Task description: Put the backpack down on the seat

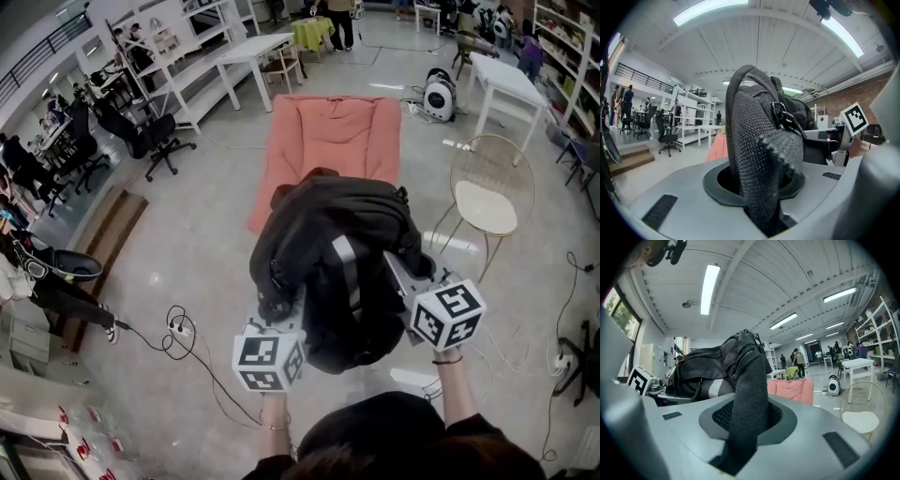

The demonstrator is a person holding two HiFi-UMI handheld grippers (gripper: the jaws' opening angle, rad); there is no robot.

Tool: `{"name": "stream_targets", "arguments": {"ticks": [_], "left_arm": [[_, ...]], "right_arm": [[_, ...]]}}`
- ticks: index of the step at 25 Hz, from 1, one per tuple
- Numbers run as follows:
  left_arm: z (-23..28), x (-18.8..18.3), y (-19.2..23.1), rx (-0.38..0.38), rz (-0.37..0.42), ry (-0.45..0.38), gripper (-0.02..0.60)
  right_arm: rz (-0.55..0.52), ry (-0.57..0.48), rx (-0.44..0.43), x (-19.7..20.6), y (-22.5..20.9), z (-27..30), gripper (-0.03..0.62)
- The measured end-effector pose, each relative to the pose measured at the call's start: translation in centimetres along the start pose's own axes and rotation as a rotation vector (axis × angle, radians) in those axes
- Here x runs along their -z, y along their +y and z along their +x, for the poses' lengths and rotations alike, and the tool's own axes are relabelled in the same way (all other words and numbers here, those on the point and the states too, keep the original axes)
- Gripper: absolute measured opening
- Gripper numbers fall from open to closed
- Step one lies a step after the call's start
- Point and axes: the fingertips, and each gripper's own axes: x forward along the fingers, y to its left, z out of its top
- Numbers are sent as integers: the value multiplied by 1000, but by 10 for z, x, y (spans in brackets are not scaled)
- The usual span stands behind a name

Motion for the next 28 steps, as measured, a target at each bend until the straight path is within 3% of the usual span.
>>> {"name": "stream_targets", "arguments": {"ticks": [18,28], "left_arm": [[140,-17,19,-75,-35,34,117],[180,-20,47,-115,-49,73,117]], "right_arm": [[22,26,-85,-11,-110,114,81],[35,52,-119,-10,-129,166,81]]}}
